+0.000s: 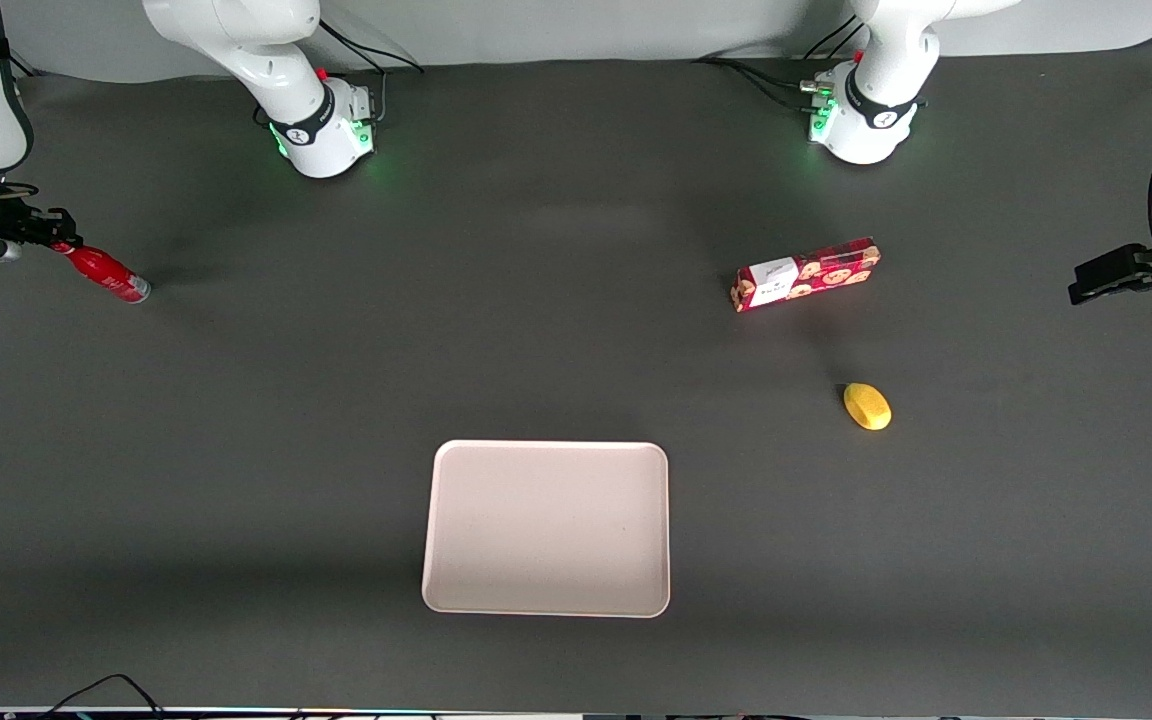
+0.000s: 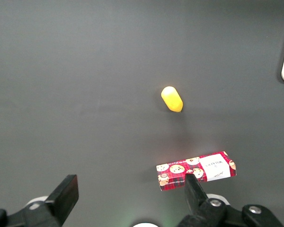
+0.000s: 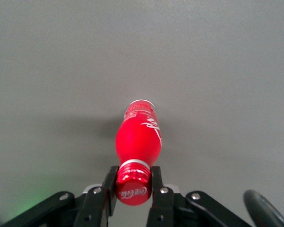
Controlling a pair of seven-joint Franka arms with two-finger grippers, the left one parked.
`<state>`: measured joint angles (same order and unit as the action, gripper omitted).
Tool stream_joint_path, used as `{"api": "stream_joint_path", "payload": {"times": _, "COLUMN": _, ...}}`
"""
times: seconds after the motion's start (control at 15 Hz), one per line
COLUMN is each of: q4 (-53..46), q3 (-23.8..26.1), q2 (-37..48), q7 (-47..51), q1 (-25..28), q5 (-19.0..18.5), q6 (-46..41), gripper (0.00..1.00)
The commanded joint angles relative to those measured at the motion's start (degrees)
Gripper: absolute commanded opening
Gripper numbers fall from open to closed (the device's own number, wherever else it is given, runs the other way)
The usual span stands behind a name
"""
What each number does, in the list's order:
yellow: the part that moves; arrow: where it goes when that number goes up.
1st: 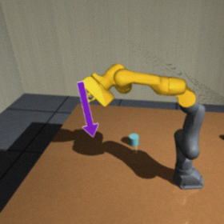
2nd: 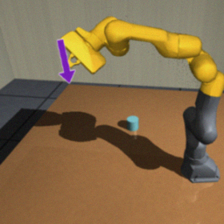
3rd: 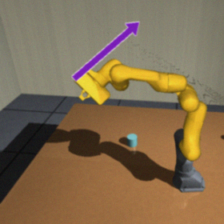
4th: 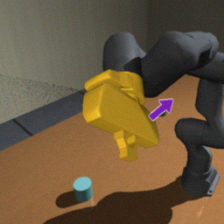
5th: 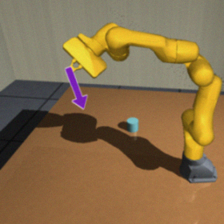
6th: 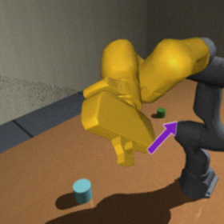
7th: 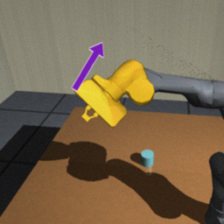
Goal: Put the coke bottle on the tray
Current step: 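Lift the bottle and carry it toward the white tray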
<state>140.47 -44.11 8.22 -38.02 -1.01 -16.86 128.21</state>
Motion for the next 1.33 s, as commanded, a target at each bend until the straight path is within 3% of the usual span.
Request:
{"api": "stream_joint_path", "payload": {"times": 0.0, "q4": 0.77, "q3": 0.07, "q2": 2.33, "q7": -1.45, "q1": 0.65, "q5": -1.51, "q6": 0.38, "gripper": 0.00}}
{"api": "stream_joint_path", "payload": {"times": 0.33, "q4": -12.90, "q3": 13.75, "q2": 4.88, "q7": 3.38, "q1": 1.62, "q5": -0.54, "q6": -18.31, "gripper": 0.00}}
{"api": "stream_joint_path", "payload": {"times": 0.6, "q4": -30.04, "q3": 23.87, "q2": 3.65, "q7": 5.23, "q1": 1.80, "q5": 5.69, "q6": -33.96, "gripper": 0.00}}
{"api": "stream_joint_path", "payload": {"times": 0.8, "q4": -42.87, "q3": 32.65, "q2": 1.11, "q7": 12.42, "q1": 1.98, "q5": 7.54, "q6": -44.77, "gripper": 0.00}}
{"api": "stream_joint_path", "payload": {"times": 1.0, "q4": -58.24, "q3": 40.22, "q2": -5.47, "q7": 21.81, "q1": 2.06, "q5": 12.36, "q6": -54.36, "gripper": 0.00}}
{"api": "stream_joint_path", "payload": {"times": 1.27, "q4": -73.03, "q3": 50.23, "q2": -15.40, "q7": 37.97, "q1": 3.29, "q5": 14.84, "q6": -58.95, "gripper": 0.00}}
